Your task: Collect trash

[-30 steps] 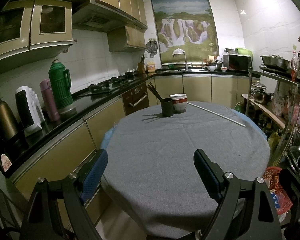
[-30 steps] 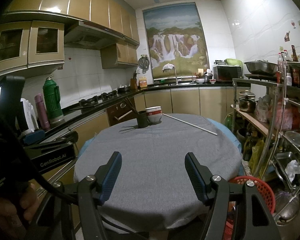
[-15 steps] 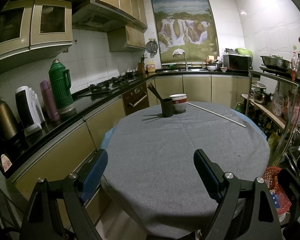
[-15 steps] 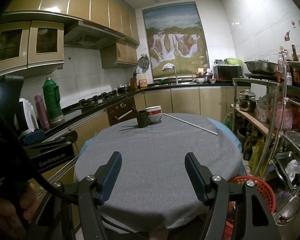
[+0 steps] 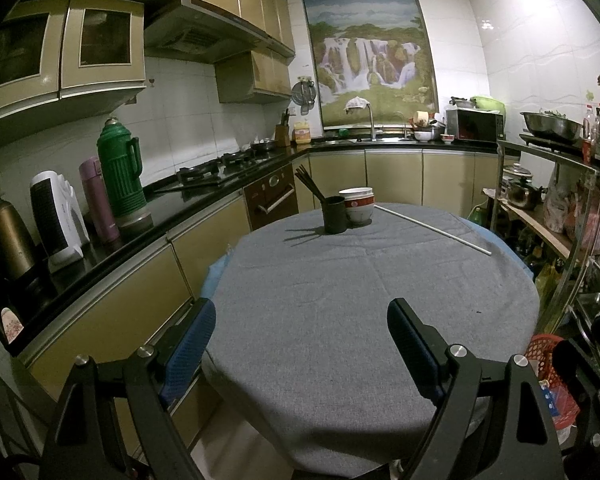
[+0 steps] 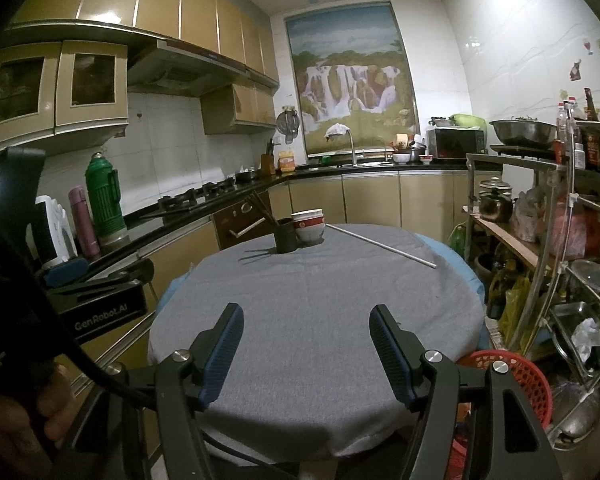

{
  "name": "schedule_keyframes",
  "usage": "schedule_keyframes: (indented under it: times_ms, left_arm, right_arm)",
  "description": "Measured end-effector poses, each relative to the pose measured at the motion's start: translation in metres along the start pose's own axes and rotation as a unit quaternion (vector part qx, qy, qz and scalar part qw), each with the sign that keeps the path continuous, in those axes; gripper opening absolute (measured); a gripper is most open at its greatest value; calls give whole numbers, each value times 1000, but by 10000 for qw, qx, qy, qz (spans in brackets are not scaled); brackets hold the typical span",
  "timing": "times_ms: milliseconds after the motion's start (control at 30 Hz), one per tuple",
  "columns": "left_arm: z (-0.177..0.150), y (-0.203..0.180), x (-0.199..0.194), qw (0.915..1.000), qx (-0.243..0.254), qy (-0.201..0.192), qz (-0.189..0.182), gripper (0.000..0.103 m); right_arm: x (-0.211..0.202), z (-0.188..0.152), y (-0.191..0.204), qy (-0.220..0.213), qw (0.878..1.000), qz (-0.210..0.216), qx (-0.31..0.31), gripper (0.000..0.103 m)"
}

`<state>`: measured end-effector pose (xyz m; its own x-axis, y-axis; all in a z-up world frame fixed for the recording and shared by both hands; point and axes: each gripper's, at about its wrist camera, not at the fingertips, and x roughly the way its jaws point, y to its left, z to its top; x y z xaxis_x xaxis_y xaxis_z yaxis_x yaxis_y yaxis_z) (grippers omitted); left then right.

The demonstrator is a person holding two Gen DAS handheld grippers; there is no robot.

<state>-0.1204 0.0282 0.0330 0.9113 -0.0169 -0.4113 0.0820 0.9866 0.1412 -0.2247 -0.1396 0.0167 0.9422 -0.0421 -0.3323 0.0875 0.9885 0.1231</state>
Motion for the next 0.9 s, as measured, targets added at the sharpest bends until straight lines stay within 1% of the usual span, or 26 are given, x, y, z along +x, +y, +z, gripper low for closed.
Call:
schedule_keyframes:
  times_ms: [233, 500, 700, 800, 900]
  left_arm:
    - [-1, -2, 0, 10000, 4, 8, -3, 88]
    - [-2, -2, 0, 10000, 2, 21, 11, 88]
    - [-4, 2, 13, 9999, -38, 113, 68, 88]
    - [-4, 8, 28, 9995, -149, 284, 62, 88]
    - [-10, 14, 54, 9978, -266, 605, -5, 88]
  right_arm:
    - [1, 1, 0, 4, 10000, -1, -5, 69]
    - [4, -5, -3, 28, 10000, -15, 27, 69]
    - [12, -1, -5, 59, 10000, -11, 33, 69]
    - [23, 8, -11, 85, 9999, -46, 84, 69]
    - [44, 18, -22, 202, 9996, -70, 209, 69]
